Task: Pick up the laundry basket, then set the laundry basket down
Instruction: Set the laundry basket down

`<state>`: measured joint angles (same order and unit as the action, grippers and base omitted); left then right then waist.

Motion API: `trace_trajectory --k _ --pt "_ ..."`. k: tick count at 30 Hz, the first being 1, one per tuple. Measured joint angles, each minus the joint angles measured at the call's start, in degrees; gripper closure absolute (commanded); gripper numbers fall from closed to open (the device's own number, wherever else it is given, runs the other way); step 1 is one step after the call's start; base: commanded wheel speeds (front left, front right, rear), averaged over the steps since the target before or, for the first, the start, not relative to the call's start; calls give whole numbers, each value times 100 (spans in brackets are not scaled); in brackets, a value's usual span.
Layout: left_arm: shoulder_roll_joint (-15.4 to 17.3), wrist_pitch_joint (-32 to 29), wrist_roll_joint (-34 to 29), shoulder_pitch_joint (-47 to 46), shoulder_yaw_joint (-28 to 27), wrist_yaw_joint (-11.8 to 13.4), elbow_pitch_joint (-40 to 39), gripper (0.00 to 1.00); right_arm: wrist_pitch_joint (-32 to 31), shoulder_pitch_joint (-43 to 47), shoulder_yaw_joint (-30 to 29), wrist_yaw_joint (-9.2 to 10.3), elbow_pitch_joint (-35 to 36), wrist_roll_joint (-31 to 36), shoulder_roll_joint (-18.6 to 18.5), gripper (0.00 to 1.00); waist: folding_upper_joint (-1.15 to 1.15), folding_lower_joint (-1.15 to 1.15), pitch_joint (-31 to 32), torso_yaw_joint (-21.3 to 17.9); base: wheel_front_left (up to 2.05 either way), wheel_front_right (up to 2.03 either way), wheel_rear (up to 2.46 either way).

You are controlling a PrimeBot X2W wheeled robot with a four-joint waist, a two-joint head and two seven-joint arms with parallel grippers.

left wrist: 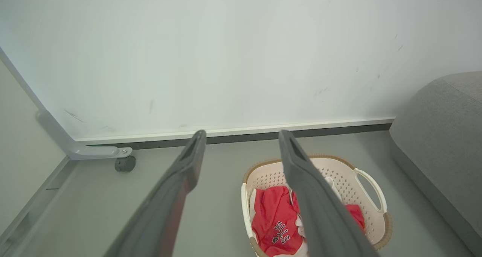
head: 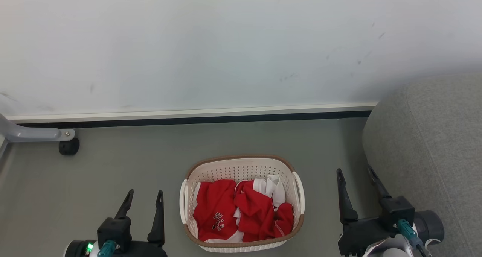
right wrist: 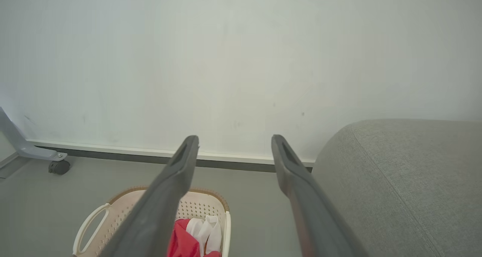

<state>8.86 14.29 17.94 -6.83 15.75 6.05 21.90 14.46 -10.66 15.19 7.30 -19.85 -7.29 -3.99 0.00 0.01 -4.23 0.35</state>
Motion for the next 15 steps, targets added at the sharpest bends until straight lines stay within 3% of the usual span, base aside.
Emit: trace_trajectory --k 15 --pt "212 -464 -13 180 91 -87 -439 0 -86 319 -186 0 377 359 40 0 0 0 127 84 0 0 0"
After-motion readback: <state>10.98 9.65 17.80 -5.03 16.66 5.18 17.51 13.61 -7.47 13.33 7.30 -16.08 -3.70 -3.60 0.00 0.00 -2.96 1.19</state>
